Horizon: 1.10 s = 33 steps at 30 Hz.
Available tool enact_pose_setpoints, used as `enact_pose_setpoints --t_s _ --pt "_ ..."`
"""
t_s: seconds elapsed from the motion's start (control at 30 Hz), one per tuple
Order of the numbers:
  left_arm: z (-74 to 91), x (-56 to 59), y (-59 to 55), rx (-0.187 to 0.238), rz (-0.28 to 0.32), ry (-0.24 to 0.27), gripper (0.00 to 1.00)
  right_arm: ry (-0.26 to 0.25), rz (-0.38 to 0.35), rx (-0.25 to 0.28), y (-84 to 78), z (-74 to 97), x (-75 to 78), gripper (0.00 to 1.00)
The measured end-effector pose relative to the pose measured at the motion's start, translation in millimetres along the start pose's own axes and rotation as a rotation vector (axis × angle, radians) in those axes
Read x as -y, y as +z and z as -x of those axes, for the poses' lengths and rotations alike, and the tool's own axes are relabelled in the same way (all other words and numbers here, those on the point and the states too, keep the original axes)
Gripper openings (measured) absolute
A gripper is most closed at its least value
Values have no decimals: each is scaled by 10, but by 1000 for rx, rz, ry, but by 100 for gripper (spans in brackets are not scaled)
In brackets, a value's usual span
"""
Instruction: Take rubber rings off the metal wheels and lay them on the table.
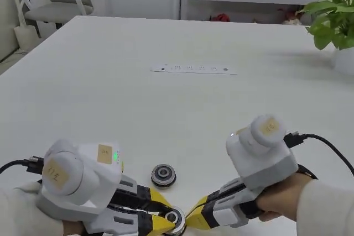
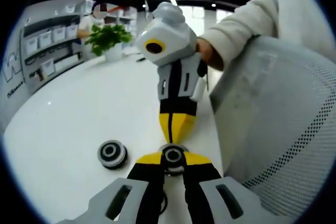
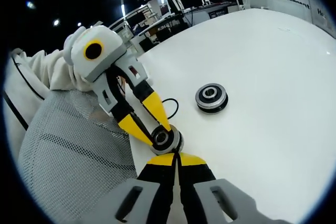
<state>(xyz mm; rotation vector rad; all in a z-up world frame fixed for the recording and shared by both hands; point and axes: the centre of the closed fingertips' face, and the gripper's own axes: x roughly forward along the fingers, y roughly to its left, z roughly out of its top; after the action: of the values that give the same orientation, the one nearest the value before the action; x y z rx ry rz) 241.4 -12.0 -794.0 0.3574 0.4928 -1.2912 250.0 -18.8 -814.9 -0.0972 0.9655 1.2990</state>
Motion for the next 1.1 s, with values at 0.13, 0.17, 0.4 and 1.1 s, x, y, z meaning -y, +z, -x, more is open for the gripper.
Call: enact_pose_setpoints --t_s 0.13,0.17,0.4,1.1 --pt "1 -1 -2 0 0 0 14 10 -47 10 8 9 11 0" --pt "1 -1 -3 0 1 0 14 11 -51 11 10 11 13 0" --pt "0 -6 -5 0 1 0 14 30 -108 32 34 36 -7 0" --pt "-7 -7 -2 3 3 2 14 68 -185 72 88 77 -34 0"
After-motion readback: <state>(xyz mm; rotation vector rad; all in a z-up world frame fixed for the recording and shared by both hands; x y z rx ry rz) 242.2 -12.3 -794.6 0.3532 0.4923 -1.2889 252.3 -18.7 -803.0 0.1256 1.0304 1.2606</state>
